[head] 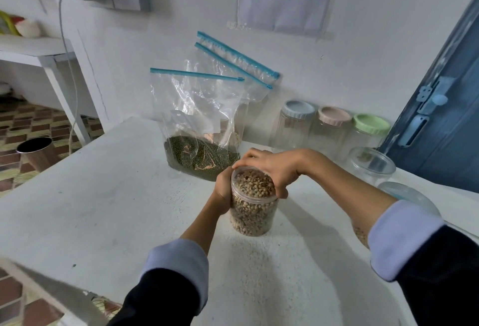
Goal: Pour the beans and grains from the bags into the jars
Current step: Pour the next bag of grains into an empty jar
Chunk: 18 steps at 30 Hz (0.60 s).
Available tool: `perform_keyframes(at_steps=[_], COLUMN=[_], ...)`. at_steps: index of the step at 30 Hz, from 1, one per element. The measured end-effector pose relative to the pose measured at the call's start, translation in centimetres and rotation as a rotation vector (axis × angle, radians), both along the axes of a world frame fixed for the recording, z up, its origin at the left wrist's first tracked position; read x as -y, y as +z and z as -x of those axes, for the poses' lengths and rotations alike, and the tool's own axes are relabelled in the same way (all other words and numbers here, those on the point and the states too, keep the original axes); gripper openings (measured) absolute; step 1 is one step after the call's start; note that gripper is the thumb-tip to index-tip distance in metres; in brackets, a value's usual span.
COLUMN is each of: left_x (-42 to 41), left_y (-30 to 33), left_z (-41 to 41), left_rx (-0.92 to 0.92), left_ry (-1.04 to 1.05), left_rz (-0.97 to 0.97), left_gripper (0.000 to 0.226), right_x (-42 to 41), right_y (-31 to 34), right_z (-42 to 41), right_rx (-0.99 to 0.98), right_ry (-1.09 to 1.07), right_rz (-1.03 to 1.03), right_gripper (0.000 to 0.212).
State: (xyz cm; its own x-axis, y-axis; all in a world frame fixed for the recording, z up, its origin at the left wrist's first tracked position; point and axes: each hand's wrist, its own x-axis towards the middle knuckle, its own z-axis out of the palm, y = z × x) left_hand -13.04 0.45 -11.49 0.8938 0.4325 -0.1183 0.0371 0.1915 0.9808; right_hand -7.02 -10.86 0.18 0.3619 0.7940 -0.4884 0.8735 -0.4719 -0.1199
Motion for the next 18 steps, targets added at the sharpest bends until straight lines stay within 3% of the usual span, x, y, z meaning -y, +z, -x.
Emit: perform_keyframes(at_steps=[5, 8, 9, 11, 12, 13, 16, 18], left_x=[-0.5, -0.8, -1.0, -1.3, -1.3, -1.2, -1.1, -1.4], left_y=[0.1, 0.0, -0.2, -0.5, -0.6, -0.6, -0.5, -0.8], left_z=[0.2, 0.3, 0.2, -0.2, -0.2, -0.3, -0.2, -0.3], left_rx=[-0.030, 0.024, 0.031, 0.018, -0.008, -0.004, 0.007, -0.001], left_ry=[-0.099, -0.138, -0.155, -0.194, -0.223, -0.236, -0.224, -0.175], left_rz=[0.017, -0.136, -0.215, -0.349, -0.316, -0.211, 0.043, 0.065], left_gripper=[0.034, 0.017, 0.024, 0.064, 0.077, 0.070, 0.029, 0.048], right_x=[-0.4, -0.4, -0.4, -0.7, -1.0, -1.3, -2.0, -2.0], right_y=[-0.4, 0.6, 1.0, 1.0, 0.7, 0.3, -0.6, -0.8], right_z=[0.8, 0.7, 0.8, 1.2, 1.6, 1.9, 2.2, 2.1], right_rx=[0.159, 0.041, 0.005, 0.036, 0.073, 0.109, 0.171, 0.169], right_ry=[0.143, 0.069, 0.036, 0.002, 0.003, 0.017, 0.082, 0.095], right_rz=[0.056, 0.027, -0.010, -0.012, 0.018, 0.051, 0.067, 0.048], right_gripper=[0.121, 0.135, 0.132, 0.122, 0.120, 0.118, 0.108, 0.101])
